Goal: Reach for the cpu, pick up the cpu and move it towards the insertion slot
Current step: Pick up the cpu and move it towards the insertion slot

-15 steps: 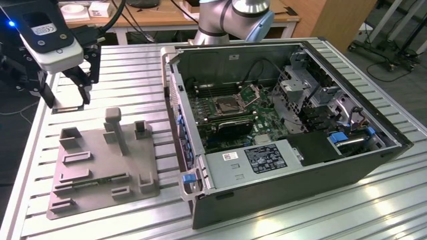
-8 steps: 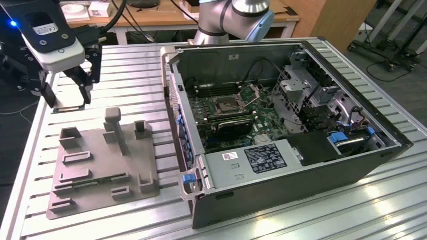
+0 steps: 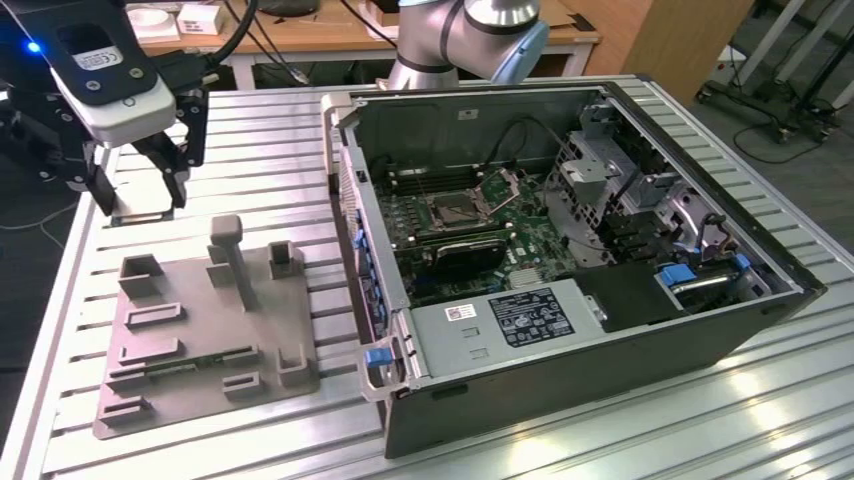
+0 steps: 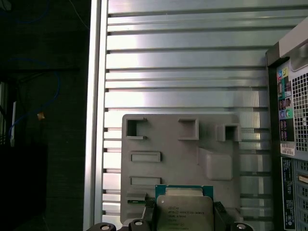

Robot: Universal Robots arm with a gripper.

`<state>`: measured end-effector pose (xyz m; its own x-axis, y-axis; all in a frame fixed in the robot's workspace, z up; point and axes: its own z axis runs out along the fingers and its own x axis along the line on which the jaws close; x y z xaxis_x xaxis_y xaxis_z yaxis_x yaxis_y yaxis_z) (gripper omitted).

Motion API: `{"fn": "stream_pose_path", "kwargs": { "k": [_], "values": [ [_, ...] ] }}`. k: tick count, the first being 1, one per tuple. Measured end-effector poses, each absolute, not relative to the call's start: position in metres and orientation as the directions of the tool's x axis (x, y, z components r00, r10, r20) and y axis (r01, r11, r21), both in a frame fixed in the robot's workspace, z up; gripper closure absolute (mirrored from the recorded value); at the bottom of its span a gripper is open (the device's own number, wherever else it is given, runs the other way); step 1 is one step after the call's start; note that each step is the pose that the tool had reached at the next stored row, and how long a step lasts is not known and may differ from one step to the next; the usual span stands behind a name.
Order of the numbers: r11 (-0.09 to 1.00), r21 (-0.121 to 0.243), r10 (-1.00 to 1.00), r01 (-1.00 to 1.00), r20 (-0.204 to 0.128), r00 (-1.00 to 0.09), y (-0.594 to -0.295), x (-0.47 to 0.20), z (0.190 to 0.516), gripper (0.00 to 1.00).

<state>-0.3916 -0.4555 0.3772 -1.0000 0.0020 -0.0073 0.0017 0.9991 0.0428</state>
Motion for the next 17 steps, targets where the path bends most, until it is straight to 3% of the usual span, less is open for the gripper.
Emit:
{"fn": "stream_pose_path", "kwargs": {
  "k": [17],
  "values": [
    [0.999,0.043,0.002,0.002,-0.007,-1.0,-0.4555,-0.3893,0.3793,0.46]
  ]
}}
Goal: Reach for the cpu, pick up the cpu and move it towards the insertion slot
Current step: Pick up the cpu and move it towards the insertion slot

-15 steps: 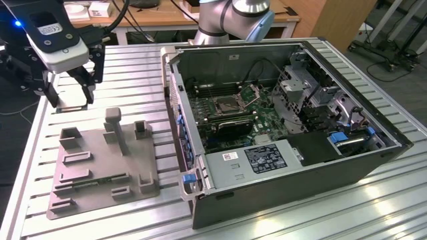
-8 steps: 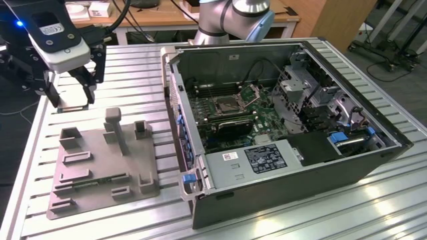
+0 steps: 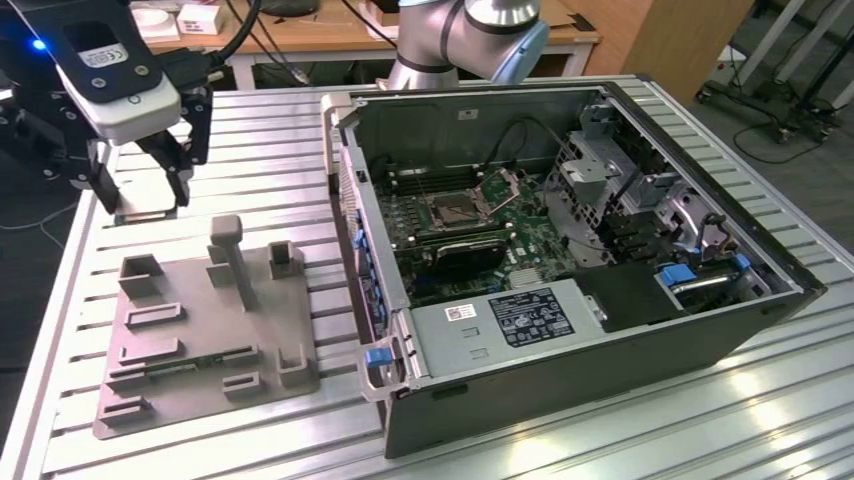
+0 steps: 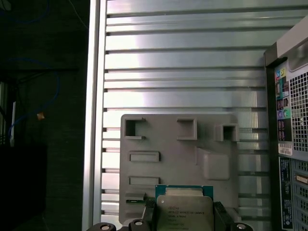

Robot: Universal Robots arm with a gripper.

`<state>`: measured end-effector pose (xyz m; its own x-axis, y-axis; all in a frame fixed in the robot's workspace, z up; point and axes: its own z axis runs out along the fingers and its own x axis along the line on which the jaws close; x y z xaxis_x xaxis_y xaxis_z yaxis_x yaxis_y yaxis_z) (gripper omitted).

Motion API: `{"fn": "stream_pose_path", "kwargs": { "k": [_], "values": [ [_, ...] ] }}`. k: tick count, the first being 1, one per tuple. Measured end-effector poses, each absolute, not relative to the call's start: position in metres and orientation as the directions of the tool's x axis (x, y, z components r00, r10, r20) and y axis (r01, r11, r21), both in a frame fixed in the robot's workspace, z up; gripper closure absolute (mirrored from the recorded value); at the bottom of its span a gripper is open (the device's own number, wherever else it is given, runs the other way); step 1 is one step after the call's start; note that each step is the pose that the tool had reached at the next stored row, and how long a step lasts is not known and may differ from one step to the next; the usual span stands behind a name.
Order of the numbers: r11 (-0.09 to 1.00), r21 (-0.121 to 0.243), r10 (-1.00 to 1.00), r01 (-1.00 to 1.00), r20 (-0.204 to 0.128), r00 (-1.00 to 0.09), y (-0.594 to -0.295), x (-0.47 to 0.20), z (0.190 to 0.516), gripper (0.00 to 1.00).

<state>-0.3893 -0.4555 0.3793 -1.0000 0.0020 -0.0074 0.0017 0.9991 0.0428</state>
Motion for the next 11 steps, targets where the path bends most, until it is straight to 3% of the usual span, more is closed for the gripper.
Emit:
{"fn": "stream_pose_path", "kwargs": {
  "k": [11],
  "values": [
    [0.999,0.043,0.002,0.002,-0.008,-1.0,-0.4554,-0.389,0.3869,0.46]
  ]
}}
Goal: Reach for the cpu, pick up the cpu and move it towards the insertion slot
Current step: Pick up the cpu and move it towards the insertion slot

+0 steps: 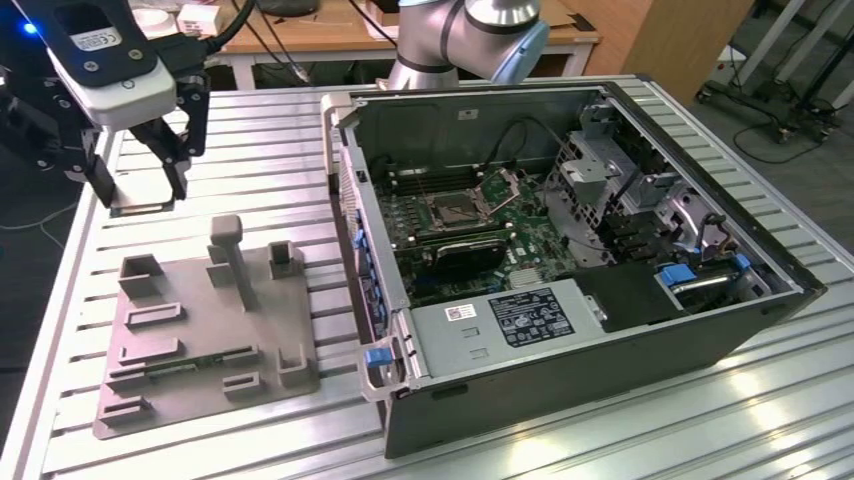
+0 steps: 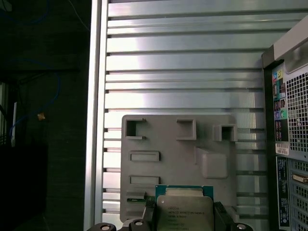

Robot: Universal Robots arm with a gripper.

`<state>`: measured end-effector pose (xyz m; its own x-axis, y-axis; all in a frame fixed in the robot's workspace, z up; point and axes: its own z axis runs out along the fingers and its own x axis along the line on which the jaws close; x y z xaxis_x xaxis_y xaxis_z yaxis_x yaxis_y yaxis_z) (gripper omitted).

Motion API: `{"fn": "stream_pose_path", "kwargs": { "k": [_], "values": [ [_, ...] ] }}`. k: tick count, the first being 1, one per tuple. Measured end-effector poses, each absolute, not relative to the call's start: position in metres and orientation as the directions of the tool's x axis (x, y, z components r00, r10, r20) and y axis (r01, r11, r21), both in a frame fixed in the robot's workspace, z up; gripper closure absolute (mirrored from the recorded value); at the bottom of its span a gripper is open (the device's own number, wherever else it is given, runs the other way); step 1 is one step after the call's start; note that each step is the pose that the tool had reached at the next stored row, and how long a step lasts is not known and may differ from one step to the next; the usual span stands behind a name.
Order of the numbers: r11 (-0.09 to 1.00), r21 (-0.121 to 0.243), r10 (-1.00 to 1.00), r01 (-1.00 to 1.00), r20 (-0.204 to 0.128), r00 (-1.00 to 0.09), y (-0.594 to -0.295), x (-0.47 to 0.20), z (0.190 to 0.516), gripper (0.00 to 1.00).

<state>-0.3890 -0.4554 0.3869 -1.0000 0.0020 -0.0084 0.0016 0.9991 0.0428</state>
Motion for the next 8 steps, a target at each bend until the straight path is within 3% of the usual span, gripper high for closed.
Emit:
{"fn": "stream_pose_path", "kwargs": {
  "k": [8],
  "values": [
    [0.999,0.043,0.002,0.002,-0.009,-1.0,-0.4554,-0.3852,0.3869,0.46]
  ]
}}
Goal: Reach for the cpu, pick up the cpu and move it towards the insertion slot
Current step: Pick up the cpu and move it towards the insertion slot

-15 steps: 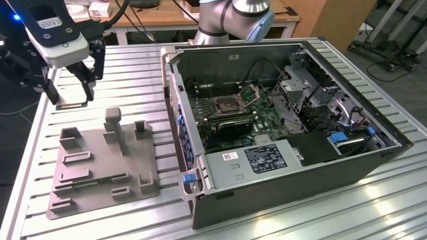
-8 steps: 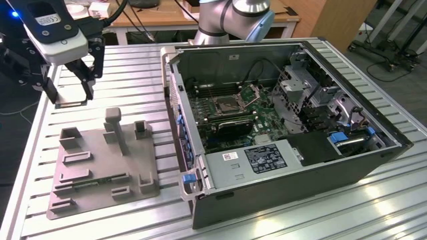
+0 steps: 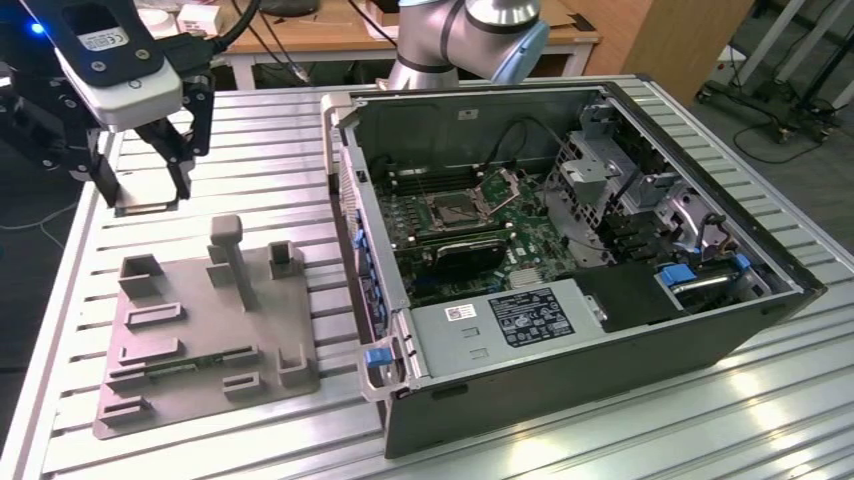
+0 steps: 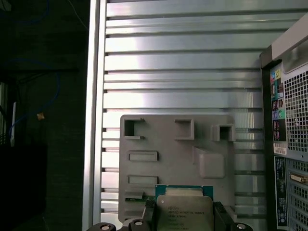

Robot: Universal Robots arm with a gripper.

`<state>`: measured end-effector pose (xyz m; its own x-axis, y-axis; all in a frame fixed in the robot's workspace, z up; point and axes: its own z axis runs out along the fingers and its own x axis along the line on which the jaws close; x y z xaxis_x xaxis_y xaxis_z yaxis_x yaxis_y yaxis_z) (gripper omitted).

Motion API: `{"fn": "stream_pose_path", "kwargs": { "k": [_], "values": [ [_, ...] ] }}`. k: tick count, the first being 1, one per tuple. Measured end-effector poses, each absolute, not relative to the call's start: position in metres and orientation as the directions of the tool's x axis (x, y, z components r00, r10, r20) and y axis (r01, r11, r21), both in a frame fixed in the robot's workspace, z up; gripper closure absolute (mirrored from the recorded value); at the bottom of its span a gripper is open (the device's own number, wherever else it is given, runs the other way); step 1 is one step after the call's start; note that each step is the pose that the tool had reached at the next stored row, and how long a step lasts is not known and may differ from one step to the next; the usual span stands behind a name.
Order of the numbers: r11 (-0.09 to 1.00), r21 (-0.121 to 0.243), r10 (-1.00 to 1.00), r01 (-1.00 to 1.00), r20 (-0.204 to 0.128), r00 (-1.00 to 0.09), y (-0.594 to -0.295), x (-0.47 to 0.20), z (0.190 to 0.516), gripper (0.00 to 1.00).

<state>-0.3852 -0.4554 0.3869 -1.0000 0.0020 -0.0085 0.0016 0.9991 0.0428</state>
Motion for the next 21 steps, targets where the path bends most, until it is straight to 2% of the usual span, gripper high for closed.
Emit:
{"fn": "stream_pose_path", "kwargs": {
  "k": [21],
  "values": [
    [0.999,0.043,0.002,0.002,-0.009,-1.0,-0.455,-0.374,0.387,0.46]
  ]
}}
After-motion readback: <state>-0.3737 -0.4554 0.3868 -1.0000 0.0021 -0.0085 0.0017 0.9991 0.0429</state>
